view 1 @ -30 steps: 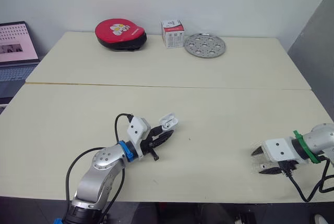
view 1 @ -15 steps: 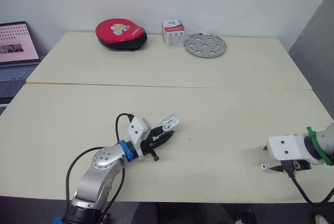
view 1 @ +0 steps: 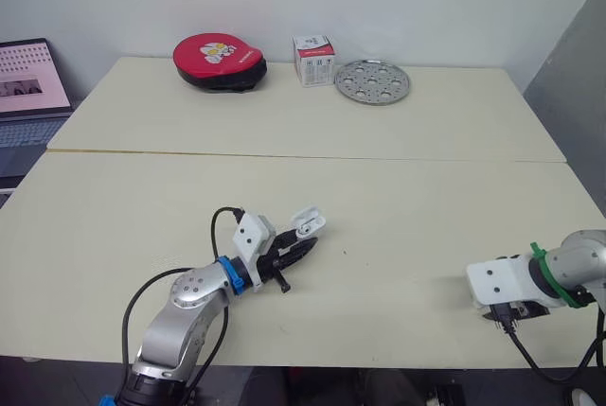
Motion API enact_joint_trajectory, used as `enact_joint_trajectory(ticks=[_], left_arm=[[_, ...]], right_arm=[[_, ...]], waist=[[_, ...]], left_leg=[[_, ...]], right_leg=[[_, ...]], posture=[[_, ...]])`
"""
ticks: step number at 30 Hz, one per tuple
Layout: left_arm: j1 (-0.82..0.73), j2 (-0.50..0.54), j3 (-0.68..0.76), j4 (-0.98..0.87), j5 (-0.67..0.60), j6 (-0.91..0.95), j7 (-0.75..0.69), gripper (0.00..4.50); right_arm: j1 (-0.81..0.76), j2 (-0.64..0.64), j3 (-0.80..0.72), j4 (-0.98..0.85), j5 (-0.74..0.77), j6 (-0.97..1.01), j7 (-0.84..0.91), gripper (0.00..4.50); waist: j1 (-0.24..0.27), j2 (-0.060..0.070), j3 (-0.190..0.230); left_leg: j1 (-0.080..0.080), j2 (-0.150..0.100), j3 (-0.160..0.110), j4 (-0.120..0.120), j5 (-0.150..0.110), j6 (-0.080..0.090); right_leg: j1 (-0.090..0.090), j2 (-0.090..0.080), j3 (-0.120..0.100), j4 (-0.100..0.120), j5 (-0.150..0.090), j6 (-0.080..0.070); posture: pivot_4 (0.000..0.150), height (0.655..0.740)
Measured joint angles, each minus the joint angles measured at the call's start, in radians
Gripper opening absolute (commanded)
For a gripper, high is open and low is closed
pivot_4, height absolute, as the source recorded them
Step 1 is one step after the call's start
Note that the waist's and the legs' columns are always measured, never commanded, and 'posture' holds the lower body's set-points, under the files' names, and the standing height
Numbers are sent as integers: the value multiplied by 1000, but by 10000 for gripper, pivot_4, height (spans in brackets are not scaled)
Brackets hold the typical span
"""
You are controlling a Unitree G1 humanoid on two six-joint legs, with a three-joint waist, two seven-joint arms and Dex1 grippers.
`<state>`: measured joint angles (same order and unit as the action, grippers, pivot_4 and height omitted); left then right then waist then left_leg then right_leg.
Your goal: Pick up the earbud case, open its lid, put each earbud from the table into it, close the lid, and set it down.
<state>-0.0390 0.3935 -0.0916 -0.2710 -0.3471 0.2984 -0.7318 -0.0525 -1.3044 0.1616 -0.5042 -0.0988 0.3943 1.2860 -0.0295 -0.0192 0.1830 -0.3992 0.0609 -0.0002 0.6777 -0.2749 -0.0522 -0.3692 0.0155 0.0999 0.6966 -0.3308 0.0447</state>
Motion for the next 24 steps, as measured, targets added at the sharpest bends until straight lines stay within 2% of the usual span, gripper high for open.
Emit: enact_joint_trajectory(ticks=[8,11,16,24], left_arm=[[6,0,0,0,0,0,2,7949],[6,0,0,0,0,0,2,7949],[5,-1,-1,0,0,0,2,7949],[2,-3,0,0,0,0,2,7949]], right_arm=[[-3,22,20,11,1,8,0,27706],[-7,25,24,22,2,4,6,21571],[-9,25,27,48,-4,-29,10,4378],[-16,30,28,57,-4,-49,15,3702]], waist=[[0,0,0],[0,0,0],[-1,-1,-1],[-1,-2,-1]], left_leg=[[0,0,0,0,0,0],[0,0,0,0,0,0],[1,0,0,1,0,0],[1,0,0,1,0,0]], right_leg=[[0,0,0,0,0,0],[0,0,0,0,0,0],[1,0,0,0,0,0],[1,0,0,0,0,0]], posture=[[1500,7400],[1500,7400],[1500,7400],[1500,7400]])
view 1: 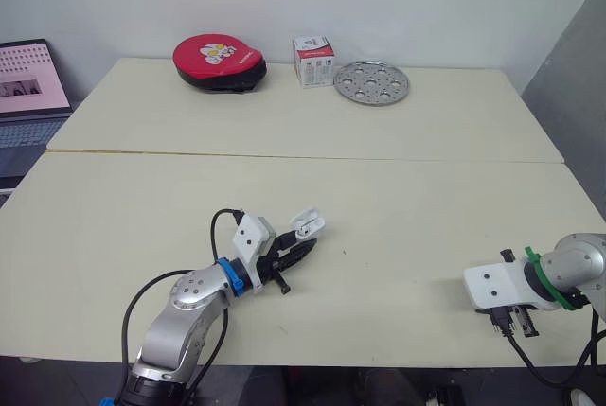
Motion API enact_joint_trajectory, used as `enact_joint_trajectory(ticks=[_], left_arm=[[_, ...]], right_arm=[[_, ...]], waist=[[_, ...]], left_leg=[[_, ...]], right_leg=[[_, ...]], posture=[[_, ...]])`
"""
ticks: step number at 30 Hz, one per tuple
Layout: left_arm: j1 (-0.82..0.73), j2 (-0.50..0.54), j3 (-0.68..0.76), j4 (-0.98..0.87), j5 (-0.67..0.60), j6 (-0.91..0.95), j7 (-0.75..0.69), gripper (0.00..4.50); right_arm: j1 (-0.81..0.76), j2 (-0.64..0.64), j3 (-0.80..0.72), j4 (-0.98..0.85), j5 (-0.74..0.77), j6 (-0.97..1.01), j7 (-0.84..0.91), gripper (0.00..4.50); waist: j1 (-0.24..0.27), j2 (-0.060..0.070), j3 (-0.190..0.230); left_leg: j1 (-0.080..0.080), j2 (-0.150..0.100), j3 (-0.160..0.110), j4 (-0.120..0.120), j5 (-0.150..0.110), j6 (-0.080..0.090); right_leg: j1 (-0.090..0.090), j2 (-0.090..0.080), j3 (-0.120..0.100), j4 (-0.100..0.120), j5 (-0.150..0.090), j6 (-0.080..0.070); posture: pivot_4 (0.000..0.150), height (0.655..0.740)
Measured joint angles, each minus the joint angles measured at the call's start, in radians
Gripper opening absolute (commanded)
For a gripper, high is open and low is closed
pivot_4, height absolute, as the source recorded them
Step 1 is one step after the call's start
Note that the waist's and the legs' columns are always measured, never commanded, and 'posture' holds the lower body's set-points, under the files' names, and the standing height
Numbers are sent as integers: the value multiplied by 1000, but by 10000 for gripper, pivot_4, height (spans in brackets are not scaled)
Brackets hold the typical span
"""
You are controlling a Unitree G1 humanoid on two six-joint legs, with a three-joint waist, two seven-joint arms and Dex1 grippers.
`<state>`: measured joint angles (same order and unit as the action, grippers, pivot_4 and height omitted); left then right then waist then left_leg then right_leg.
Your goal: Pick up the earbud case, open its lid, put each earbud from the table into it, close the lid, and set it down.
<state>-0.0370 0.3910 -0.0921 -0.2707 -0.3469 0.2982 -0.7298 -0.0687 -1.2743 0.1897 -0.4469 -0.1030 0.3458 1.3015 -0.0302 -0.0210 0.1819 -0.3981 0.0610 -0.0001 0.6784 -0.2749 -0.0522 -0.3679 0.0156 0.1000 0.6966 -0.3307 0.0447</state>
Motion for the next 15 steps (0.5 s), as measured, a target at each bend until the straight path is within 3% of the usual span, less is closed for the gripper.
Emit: enact_joint_trajectory(ticks=[3,8,15], left_arm=[[-5,0,0,1,0,-1,-1,7949],[-33,0,0,12,1,-6,-4,7949],[-98,-7,-4,39,3,-14,-7,7949]], right_arm=[[-28,31,-5,6,20,13,0,3702],[-174,194,-54,-18,146,63,-44,3702],[-312,654,-89,-59,349,142,-292,3702]], waist=[[-3,0,0],[-1,0,0],[-1,0,0]], left_leg=[[0,0,0,0,0,0],[-1,0,-1,-1,0,0],[-2,0,-2,0,0,0]], right_leg=[[0,0,0,0,0,0],[-1,1,-1,1,0,0],[-2,0,-1,1,0,0]], posture=[[1500,7400],[1500,7400],[1500,7400]])
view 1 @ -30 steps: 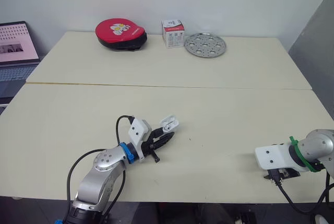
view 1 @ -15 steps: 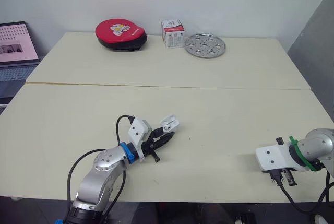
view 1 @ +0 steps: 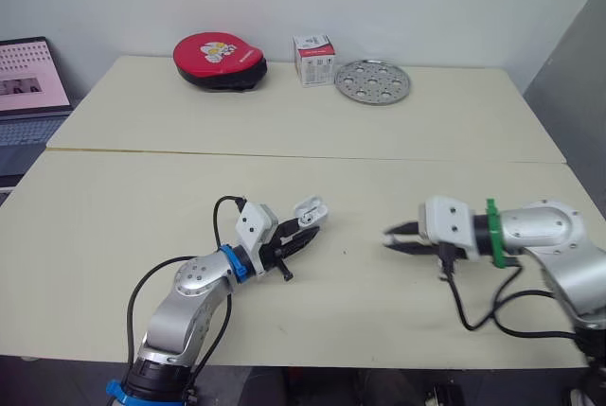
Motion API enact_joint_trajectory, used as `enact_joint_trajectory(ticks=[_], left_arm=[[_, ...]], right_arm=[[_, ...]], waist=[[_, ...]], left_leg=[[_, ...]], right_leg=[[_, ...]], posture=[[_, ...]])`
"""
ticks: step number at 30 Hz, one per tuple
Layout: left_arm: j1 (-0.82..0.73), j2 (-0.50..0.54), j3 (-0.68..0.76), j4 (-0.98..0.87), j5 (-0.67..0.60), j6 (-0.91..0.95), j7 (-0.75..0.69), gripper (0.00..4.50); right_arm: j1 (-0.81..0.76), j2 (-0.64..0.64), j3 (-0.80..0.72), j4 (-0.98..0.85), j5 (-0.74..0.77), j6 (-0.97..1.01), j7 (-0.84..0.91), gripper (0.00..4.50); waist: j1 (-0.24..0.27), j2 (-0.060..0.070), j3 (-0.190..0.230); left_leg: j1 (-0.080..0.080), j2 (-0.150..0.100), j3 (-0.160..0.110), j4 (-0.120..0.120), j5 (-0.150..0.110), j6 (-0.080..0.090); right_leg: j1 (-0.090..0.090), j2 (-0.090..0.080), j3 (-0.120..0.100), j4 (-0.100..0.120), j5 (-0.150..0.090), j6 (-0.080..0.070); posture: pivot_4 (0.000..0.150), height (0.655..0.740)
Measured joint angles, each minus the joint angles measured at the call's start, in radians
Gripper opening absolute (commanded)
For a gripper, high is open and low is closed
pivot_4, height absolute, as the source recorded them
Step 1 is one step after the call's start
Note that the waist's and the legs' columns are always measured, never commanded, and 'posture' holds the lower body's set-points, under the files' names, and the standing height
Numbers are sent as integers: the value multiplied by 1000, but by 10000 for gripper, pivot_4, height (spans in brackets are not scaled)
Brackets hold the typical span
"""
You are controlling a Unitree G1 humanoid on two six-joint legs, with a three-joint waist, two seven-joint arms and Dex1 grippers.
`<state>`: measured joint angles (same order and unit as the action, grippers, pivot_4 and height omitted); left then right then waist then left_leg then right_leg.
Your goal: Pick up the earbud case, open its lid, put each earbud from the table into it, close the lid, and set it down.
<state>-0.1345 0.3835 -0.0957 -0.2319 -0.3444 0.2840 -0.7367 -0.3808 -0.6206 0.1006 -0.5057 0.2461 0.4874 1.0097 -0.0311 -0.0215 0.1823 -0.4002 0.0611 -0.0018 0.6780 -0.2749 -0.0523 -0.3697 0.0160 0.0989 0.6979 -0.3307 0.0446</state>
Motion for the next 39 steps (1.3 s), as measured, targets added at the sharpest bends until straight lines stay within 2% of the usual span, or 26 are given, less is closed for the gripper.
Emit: enact_joint_trajectory(ticks=[2,5,9,19,27,39], left_arm=[[-8,1,1,4,0,-1,-3,7949],[-16,4,2,13,-1,-1,-12,7949],[-33,6,5,14,-5,-1,-19,7949],[-39,7,5,19,-5,-1,-34,7949],[-49,6,5,39,-5,-8,-38,7949],[-44,8,5,39,-4,-9,-39,7949]], right_arm=[[5,129,1,1,18,-39,-79,3702],[26,256,20,2,43,-61,-173,3702],[48,331,47,17,51,-74,-240,3702],[52,355,141,196,-69,-295,-292,3702],[52,369,159,327,-132,-438,-315,3702],[52,347,176,386,-200,-536,-316,3702]], waist=[[0,0,0],[1,0,0],[1,0,0],[-1,0,0],[0,0,0],[0,0,0]], left_leg=[[0,0,-1,0,0,0],[-1,0,-1,0,0,0],[0,0,0,0,0,0],[0,0,0,-1,0,0],[0,0,1,-1,0,0],[0,1,0,-1,0,0]], right_leg=[[0,0,-1,0,0,0],[-1,0,-1,0,0,0],[-1,0,0,0,0,0],[-2,0,0,1,0,0],[-2,0,0,0,0,0],[-2,0,0,1,0,0]], posture=[[1500,7400],[1500,7400],[1500,7400],[1500,7400],[1500,7400],[1500,7400]])
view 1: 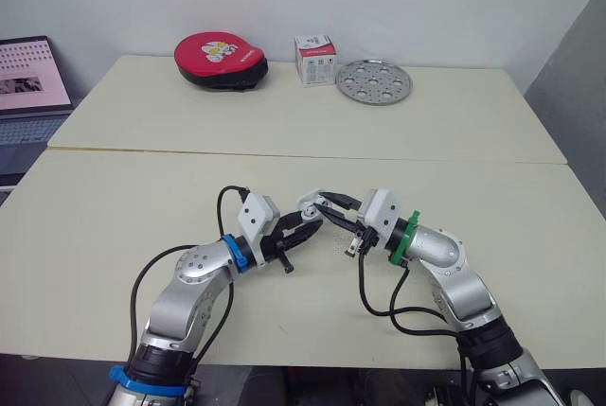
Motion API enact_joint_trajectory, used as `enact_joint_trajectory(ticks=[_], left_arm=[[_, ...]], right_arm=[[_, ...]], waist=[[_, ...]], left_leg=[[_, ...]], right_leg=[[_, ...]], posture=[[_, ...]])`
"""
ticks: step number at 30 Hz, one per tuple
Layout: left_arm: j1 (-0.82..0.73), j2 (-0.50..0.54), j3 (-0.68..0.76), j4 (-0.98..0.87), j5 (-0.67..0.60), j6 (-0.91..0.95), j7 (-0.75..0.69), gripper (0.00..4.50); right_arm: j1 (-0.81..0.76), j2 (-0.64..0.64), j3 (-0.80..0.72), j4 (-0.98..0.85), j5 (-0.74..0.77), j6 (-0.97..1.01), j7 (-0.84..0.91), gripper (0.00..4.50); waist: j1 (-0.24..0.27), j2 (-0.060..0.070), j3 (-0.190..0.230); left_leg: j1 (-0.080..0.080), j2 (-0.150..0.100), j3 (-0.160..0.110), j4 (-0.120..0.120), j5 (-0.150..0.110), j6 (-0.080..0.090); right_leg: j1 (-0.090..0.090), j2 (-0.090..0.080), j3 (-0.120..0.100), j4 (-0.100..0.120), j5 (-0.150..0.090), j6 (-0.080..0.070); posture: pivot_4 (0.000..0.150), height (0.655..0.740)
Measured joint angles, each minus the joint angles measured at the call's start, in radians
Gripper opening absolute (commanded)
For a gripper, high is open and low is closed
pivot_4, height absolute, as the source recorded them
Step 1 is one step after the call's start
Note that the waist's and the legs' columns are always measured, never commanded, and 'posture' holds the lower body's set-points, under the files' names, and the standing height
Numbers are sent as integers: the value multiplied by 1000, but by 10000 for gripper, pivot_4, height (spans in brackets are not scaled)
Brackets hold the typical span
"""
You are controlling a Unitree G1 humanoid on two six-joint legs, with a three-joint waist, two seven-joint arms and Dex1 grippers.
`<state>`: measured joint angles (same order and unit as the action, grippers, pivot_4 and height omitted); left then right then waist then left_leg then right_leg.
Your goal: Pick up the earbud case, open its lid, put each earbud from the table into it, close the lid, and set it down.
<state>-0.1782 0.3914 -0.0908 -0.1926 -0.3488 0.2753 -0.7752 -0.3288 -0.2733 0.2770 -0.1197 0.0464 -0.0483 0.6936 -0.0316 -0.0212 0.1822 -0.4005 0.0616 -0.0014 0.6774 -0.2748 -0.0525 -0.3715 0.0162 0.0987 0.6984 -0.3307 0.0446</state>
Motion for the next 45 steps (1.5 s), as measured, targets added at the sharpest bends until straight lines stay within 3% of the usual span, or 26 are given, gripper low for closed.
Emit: enact_joint_trajectory(ticks=[7,16,26,33,38,43,45], left_arm=[[6,2,-1,6,3,3,-1,7949],[5,1,9,1,2,0,0,7949],[5,-1,9,1,2,-1,0,7949],[-34,21,-21,15,-7,2,-96,7949],[-134,19,-132,47,-39,30,-260,7949],[-220,-3,-228,97,-44,42,-384,7949],[-243,-13,-248,134,-42,41,-416,7949]], right_arm=[[-7,-25,20,-7,-26,19,5,3702],[4,-36,17,-101,57,194,28,36392],[4,-183,-142,-319,253,433,69,36765],[49,-412,-303,-374,312,527,126,36765],[61,-543,-373,-342,343,545,205,19510],[-52,-584,-274,-282,336,556,301,262],[-101,-576,-213,-265,339,574,336,0]], waist=[[0,0,0],[0,0,0],[0,0,0],[2,0,0],[2,0,0],[-6,0,0],[-6,0,0]], left_leg=[[0,0,0,0,0,0],[0,0,0,0,0,0],[-1,0,0,0,0,0],[-1,-1,1,0,0,0],[-1,-1,1,0,0,0],[0,-1,1,0,0,0],[0,-1,0,0,0,1]], right_leg=[[0,0,0,0,0,0],[0,0,0,0,0,0],[0,0,0,-1,0,0],[1,0,1,-2,0,0],[1,0,1,-2,0,0],[0,1,2,-1,0,0],[0,2,1,-1,0,0]], posture=[[1500,7400],[1500,7400],[1500,7400],[1500,7400],[1500,7400],[1500,7400],[1500,7400]])
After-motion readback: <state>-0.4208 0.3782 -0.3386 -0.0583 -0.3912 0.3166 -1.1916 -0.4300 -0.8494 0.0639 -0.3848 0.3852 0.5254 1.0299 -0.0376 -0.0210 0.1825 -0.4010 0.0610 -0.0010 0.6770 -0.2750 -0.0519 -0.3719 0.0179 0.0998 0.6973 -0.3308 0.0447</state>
